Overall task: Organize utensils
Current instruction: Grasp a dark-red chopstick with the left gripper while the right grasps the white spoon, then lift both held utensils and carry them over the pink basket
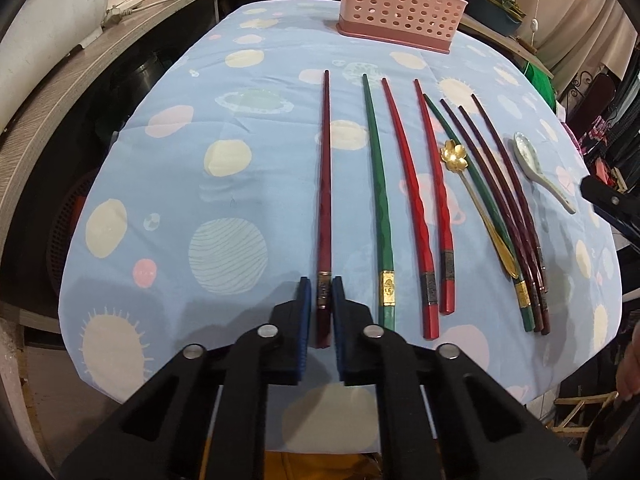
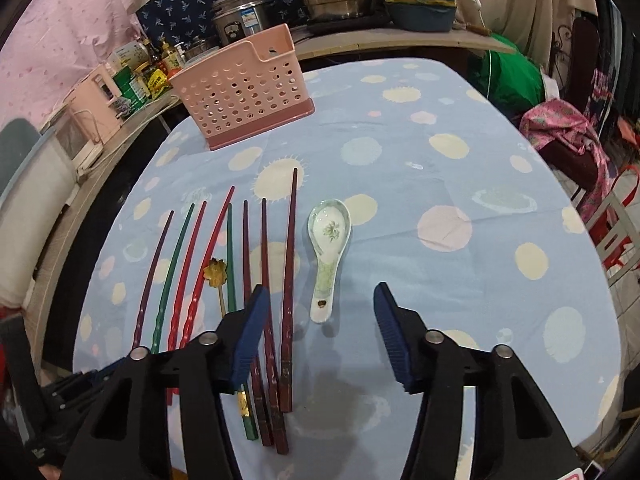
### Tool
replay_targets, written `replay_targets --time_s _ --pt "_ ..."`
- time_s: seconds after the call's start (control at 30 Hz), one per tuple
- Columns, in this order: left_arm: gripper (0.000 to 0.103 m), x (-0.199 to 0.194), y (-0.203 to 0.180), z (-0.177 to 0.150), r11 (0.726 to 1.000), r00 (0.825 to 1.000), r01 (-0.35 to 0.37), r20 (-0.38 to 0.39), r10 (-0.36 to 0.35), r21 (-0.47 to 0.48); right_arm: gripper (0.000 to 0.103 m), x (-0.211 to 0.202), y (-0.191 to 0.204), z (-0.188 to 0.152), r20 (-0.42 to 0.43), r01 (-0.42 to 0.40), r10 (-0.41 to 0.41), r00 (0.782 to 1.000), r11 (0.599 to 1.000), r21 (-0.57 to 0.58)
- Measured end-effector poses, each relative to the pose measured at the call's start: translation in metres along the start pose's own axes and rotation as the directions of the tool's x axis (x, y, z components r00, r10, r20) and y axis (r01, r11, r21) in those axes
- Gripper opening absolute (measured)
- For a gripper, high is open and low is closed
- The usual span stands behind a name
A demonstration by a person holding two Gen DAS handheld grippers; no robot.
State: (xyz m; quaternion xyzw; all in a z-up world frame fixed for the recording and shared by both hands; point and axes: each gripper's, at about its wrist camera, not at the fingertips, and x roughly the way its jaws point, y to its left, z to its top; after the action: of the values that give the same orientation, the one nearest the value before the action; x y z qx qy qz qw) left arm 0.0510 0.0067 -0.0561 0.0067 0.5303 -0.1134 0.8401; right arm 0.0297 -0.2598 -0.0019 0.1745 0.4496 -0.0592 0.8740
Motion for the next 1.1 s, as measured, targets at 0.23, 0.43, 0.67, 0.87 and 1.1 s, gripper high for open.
replay_targets --time_s 0.23,0.43,0.67,0.87,1.1 --pt "0.007 0.001 -0.001 0.001 1.0 1.0 -0.005 0.003 0.005 -0.001 0.018 0.03 -0.016 0.006 -0.067 -0.062 0.069 0.995 0.993 0.101" --pt "0.008 0.001 0.0 0.001 1.0 1.0 -0.005 0.004 0.005 -0.004 0.013 0.043 -0.02 0.004 -0.086 -0.074 0.084 0.993 0.99 0.12" --pt "0.008 0.001 0.0 0.001 1.0 1.0 0.0 0.003 0.0 -0.008 0.008 0.051 -0.023 -0.003 -0.102 -0.086 0.099 0.99 0.988 0.129" --pt "0.007 -0.006 0.003 0.005 1.0 1.0 0.008 0.014 -0.008 -0.014 0.007 0.036 -0.021 0.002 -0.063 -0.072 0.079 0.995 0.993 0.098" --pt "0.007 -0.039 0.01 0.031 0.998 0.995 0.033 0.093 -0.029 -0.048 0.006 -0.004 -0.017 0.029 0.036 -0.037 0.035 0.999 0.998 0.051"
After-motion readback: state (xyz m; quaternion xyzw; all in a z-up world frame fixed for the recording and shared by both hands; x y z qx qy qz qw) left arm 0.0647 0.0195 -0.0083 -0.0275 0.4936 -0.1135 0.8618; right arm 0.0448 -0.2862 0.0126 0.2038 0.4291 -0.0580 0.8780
